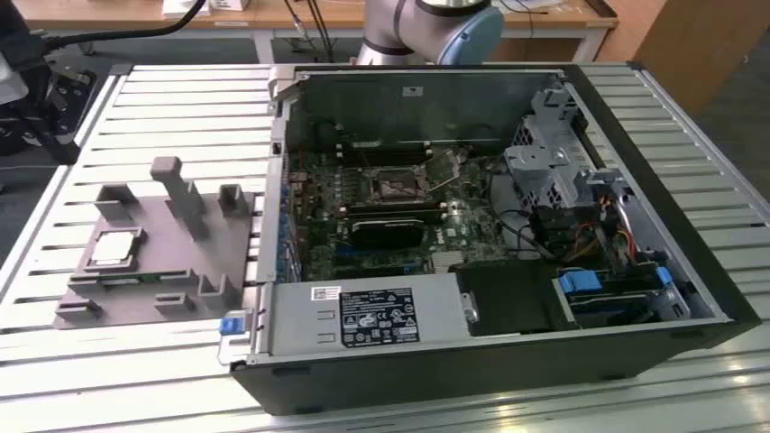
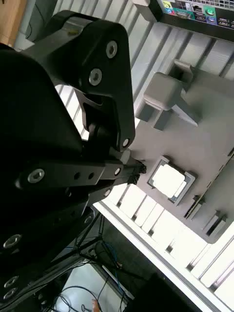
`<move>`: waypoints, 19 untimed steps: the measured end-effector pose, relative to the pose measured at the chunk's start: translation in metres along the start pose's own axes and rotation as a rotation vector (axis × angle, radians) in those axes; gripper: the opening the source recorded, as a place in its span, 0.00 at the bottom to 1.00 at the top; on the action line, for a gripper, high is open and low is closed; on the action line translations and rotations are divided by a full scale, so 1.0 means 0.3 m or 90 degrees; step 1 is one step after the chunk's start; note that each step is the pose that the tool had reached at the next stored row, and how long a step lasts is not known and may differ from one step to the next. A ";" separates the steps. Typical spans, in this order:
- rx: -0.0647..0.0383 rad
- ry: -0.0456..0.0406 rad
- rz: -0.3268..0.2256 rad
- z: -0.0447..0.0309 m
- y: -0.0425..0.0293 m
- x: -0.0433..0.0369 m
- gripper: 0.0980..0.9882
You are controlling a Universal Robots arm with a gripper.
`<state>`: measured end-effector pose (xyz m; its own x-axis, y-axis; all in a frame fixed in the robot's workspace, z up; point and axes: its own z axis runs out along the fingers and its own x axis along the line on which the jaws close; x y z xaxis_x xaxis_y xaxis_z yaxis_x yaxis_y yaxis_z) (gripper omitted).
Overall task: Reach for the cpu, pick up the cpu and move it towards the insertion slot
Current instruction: 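Reach for the cpu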
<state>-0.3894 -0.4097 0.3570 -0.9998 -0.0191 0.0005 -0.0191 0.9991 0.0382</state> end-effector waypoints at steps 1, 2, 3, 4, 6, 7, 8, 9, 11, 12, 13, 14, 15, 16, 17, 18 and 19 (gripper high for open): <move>0.000 0.0000 0.000 0.000 0.000 0.000 0.01; 0.000 0.0000 0.000 0.000 0.000 0.000 0.01; 0.000 0.0000 0.000 0.000 0.000 0.000 0.01; 0.000 0.0000 0.000 0.000 0.000 0.000 0.01; 0.000 0.0001 0.000 0.000 0.000 0.000 0.01; 0.000 0.0001 0.000 0.000 0.000 0.002 0.01; 0.000 0.0001 0.000 0.001 0.000 0.006 0.01; 0.000 0.0001 0.000 0.002 0.000 0.012 0.01; 0.000 0.0001 0.000 0.004 0.000 0.026 0.01; 0.000 0.0001 0.000 0.005 0.000 0.032 0.01; 0.000 0.0000 0.000 0.007 0.000 0.038 0.01; 0.000 0.0001 0.000 0.009 0.000 0.045 0.01; 0.000 0.0000 0.000 0.011 0.000 0.053 0.01; 0.000 -0.0001 0.000 0.013 0.000 0.061 0.01; 0.000 0.0000 0.000 0.015 -0.001 0.066 0.01; 0.000 0.0000 0.000 0.018 -0.002 0.068 0.01; 0.000 0.0000 0.000 0.021 -0.004 0.069 0.01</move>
<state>-0.4099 -0.4110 0.3506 -0.9998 -0.0192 0.0004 -0.0192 0.9991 0.0383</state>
